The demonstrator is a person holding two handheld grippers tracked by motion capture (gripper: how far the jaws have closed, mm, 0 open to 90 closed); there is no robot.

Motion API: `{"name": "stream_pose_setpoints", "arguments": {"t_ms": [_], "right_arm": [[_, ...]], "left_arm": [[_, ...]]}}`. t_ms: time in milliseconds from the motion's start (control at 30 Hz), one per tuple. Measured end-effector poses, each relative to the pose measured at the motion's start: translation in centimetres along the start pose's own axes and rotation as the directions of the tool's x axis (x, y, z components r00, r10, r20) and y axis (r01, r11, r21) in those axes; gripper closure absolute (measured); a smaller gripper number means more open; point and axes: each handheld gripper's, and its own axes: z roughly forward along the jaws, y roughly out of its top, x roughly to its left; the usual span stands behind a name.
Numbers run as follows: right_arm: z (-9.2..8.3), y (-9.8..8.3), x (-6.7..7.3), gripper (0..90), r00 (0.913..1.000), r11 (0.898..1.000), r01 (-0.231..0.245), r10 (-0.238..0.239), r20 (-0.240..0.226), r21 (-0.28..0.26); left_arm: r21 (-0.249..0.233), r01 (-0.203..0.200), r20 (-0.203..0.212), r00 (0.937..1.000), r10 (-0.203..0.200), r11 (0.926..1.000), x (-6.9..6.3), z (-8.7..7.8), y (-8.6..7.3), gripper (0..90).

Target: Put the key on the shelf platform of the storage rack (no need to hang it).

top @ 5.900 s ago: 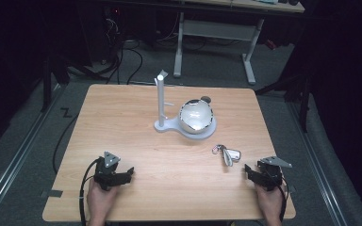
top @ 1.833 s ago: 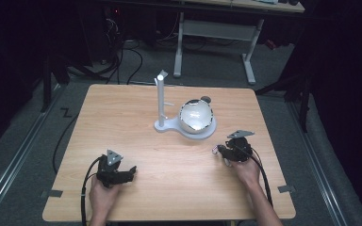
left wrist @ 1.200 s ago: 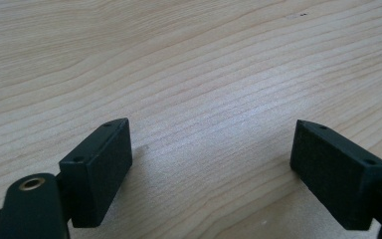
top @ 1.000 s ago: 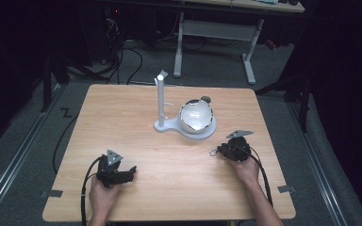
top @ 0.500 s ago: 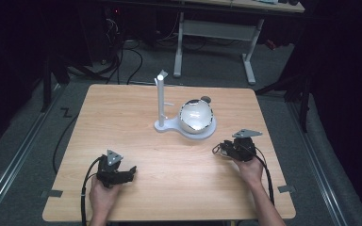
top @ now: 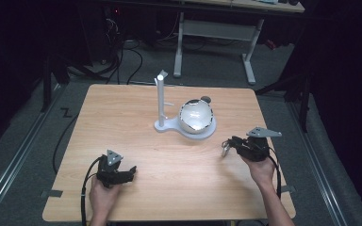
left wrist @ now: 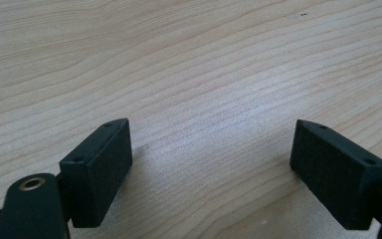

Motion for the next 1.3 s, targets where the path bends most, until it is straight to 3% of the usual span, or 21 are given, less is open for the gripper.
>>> {"name": "stream_pose_setpoints", "arguments": {"t_ms": [467,1300], "right_arm": [[-1.8,1.5,0.7,74.1,0.9989,0.997,0.018,-0.021,-0.042,-0.069],[-0.4,4.7,1.1,74.1,0.9952,0.995,0.040,-0.048,-0.085,-0.088]], "left_arm": [[-0.004,0.000,-0.001,1.0000,0.000,1.0000,0.0,0.0,0.0,17.0],[-0.005,-0.002,0.000,1.0000,0.002,1.0000,0.0,0.0,0.0,17.0]]}}
